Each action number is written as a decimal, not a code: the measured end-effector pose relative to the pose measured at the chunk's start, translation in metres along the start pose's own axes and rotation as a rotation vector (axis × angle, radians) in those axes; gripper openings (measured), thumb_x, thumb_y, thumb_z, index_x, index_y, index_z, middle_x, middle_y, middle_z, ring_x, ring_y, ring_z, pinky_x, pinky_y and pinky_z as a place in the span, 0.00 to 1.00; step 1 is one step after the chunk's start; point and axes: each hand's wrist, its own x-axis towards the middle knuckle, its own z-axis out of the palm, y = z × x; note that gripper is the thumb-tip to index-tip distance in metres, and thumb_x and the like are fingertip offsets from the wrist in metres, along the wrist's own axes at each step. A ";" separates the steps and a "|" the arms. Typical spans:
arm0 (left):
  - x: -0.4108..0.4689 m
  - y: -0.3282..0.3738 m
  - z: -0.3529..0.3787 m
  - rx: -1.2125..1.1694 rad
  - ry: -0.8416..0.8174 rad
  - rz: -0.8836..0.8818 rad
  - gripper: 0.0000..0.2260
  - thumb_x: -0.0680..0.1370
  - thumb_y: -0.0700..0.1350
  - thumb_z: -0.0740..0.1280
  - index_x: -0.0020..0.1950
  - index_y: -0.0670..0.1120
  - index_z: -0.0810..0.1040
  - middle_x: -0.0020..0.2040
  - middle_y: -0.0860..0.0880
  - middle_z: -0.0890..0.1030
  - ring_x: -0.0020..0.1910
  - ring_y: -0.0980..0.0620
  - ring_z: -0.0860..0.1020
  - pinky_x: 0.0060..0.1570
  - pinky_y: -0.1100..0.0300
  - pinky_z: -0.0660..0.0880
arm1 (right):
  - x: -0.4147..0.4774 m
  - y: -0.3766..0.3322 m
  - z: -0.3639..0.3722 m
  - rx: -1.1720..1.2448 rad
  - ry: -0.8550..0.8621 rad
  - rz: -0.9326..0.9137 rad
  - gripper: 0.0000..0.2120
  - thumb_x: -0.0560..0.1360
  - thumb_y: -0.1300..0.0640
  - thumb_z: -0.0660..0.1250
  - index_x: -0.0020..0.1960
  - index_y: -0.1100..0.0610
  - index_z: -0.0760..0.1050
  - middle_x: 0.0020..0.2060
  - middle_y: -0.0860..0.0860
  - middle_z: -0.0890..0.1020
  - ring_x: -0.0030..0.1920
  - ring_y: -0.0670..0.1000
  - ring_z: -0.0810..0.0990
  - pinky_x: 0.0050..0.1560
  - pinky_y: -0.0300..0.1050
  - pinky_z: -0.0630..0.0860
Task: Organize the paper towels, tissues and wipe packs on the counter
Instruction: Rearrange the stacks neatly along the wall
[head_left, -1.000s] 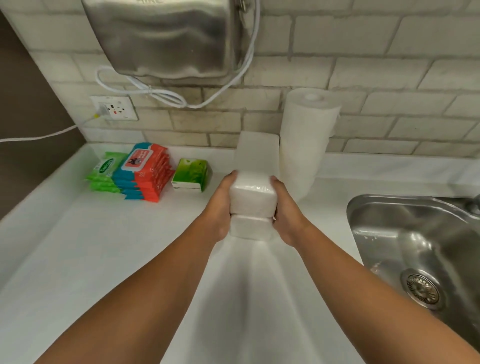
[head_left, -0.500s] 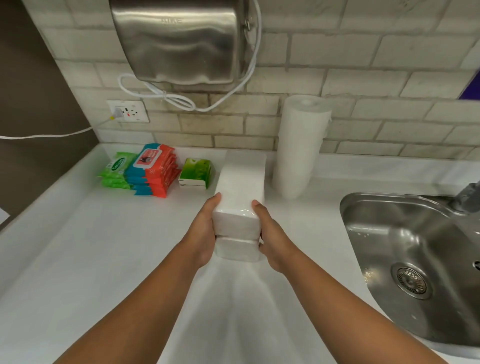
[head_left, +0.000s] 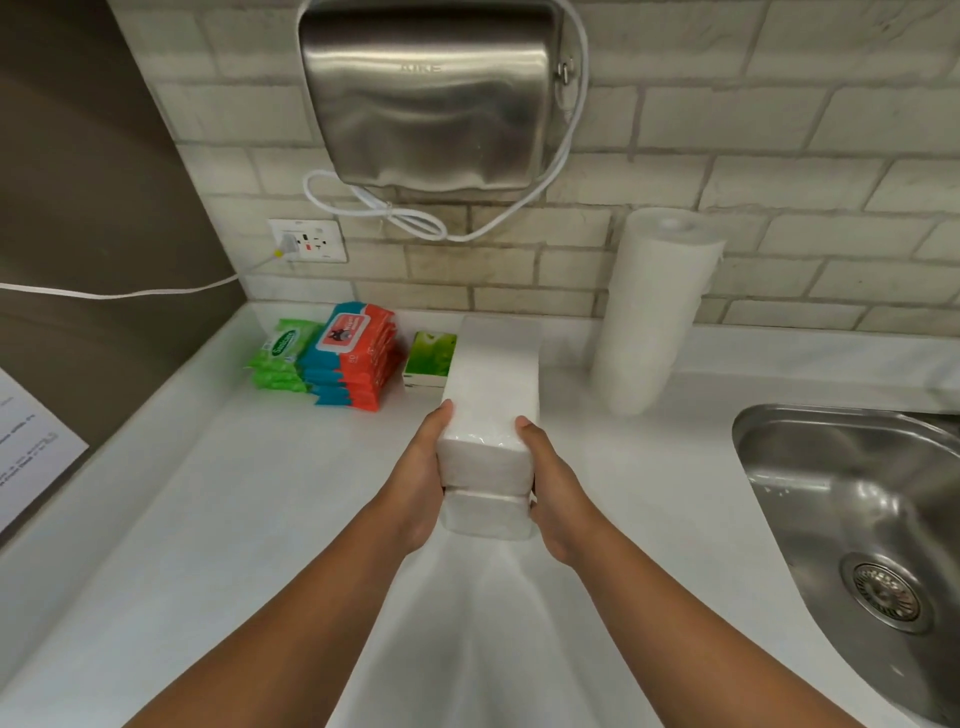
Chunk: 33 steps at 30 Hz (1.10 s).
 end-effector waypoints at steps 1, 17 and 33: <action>0.003 0.001 -0.002 0.006 -0.014 -0.009 0.19 0.80 0.66 0.60 0.63 0.58 0.79 0.56 0.47 0.87 0.59 0.43 0.83 0.66 0.41 0.76 | 0.002 -0.002 0.003 0.021 0.013 0.002 0.21 0.77 0.33 0.59 0.61 0.44 0.78 0.55 0.49 0.86 0.54 0.50 0.84 0.48 0.45 0.77; 0.068 0.021 0.011 0.052 -0.115 -0.076 0.26 0.74 0.72 0.62 0.66 0.61 0.78 0.58 0.49 0.86 0.56 0.47 0.84 0.58 0.47 0.80 | 0.056 -0.027 0.001 0.100 0.126 -0.035 0.27 0.78 0.37 0.55 0.66 0.50 0.78 0.61 0.56 0.83 0.63 0.59 0.80 0.56 0.52 0.76; 0.131 0.030 0.021 0.019 -0.108 0.006 0.41 0.65 0.77 0.64 0.76 0.64 0.65 0.71 0.54 0.76 0.68 0.50 0.76 0.72 0.46 0.69 | 0.104 -0.060 0.003 0.051 0.153 -0.114 0.24 0.77 0.40 0.55 0.66 0.49 0.78 0.60 0.53 0.84 0.63 0.56 0.81 0.72 0.61 0.68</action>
